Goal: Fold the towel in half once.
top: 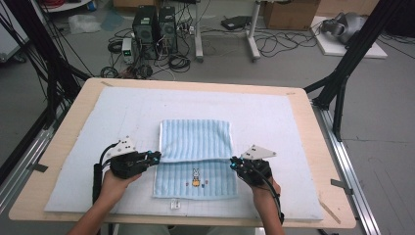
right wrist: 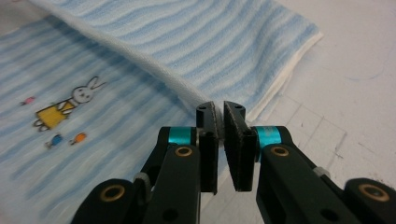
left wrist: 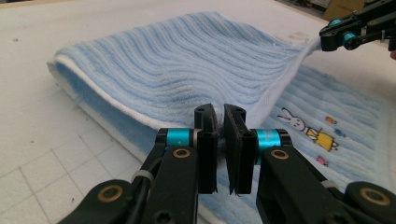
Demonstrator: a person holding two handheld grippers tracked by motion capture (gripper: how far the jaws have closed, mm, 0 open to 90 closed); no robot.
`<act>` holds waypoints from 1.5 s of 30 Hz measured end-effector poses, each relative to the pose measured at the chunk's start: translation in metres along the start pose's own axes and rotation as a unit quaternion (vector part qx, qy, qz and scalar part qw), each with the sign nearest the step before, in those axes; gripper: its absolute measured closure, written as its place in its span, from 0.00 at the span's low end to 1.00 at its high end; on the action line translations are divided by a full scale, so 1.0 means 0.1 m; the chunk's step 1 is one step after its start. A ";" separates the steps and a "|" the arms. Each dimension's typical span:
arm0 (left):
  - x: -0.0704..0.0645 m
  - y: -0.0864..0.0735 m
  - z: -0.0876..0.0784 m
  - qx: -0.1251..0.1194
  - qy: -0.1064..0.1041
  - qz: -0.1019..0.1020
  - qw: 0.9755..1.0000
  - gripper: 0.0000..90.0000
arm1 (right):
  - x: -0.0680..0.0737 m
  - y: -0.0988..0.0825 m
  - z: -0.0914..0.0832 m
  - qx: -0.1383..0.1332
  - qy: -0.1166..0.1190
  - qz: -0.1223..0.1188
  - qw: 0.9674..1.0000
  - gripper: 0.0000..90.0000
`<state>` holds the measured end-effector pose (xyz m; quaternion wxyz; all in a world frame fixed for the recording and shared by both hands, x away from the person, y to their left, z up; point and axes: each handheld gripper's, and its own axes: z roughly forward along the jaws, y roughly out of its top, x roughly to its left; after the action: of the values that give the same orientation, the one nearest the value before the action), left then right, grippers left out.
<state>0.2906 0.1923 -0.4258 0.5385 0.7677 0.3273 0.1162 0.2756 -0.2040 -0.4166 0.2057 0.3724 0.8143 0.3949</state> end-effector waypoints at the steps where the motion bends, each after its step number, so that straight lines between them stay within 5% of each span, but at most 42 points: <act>1: -0.02 -0.01 -0.03 0.000 -0.003 0.000 1.000 0.93 | 0.02 -0.01 -0.04 -0.001 0.000 -0.004 1.000 0.94; 19: -0.35 -0.20 -0.22 0.026 -0.037 0.015 0.999 0.93 | 0.32 -0.26 -0.39 0.017 0.012 -0.029 0.999 0.94; 34: -0.42 -0.35 -0.26 0.057 -0.049 0.005 0.997 0.90 | 0.43 -0.37 -0.42 0.050 0.022 -0.042 0.998 0.93; 37: -0.38 -0.32 -0.28 0.041 -0.028 -0.014 0.999 0.71 | 0.43 -0.41 -0.42 0.063 0.022 -0.041 0.997 0.91; 40: -0.27 -0.25 -0.32 0.017 0.012 -0.034 0.999 0.63 | 0.39 -0.41 -0.44 0.052 0.016 -0.021 0.998 0.75; 45: -0.05 -0.10 -0.28 0.004 0.033 -0.059 0.998 0.62 | 0.35 -0.32 -0.40 0.020 0.010 -0.002 1.000 0.73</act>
<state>0.2679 0.2122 -0.4228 0.5306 0.7446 0.3902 0.1083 0.2137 -0.2099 -0.4194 0.1906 0.3708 0.8248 0.3820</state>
